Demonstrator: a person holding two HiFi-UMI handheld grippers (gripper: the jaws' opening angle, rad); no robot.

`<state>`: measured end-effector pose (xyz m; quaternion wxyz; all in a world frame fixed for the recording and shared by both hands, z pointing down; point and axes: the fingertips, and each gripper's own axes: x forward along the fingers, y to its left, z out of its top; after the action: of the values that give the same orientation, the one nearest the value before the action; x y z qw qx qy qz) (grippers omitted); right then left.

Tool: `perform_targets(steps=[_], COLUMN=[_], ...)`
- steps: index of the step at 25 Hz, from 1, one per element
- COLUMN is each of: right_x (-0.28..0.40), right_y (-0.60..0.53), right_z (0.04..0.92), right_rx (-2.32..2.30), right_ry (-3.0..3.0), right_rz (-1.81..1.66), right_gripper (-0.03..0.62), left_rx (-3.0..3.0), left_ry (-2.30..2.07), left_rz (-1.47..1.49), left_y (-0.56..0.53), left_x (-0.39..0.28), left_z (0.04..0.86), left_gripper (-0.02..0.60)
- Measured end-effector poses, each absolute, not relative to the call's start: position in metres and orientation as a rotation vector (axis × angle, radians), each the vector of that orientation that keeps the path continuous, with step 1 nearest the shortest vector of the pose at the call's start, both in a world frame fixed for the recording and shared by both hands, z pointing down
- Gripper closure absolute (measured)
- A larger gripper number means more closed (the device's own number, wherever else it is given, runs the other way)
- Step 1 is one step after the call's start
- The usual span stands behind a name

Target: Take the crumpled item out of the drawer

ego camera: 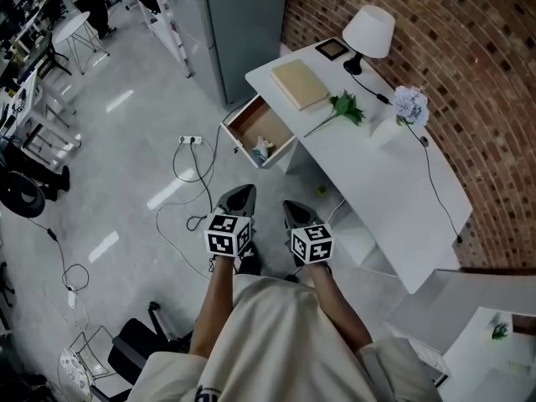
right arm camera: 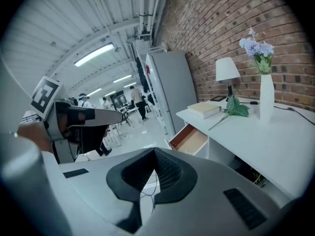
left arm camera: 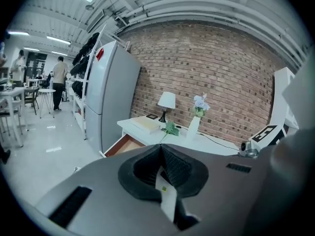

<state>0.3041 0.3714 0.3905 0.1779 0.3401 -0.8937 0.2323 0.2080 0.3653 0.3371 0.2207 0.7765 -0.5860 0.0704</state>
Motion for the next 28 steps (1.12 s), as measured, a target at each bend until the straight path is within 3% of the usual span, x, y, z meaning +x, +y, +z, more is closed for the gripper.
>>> perform_targets(steps=[8, 16, 28], right_x=[0.267, 0.230, 0.199], right_y=[0.324, 0.302, 0.267], right_z=[0.386, 0.390, 0.416], right_rx=[1.096, 1.091, 1.046], right_ry=[-2.563, -2.557, -2.490], right_rz=[0.821, 0.767, 0.774], right_gripper=[0.571, 0.571, 0.571], left_rx=[2.125, 2.089, 2.050], left_ry=[-1.589, -1.612, -1.608], left_rz=[0.185, 0.183, 0.201], left_y=[0.335, 0.327, 0.295], left_x=[0.140, 0.073, 0.041], left_z=[0.349, 0.356, 0.379], left_gripper=[0.565, 0.566, 0.565])
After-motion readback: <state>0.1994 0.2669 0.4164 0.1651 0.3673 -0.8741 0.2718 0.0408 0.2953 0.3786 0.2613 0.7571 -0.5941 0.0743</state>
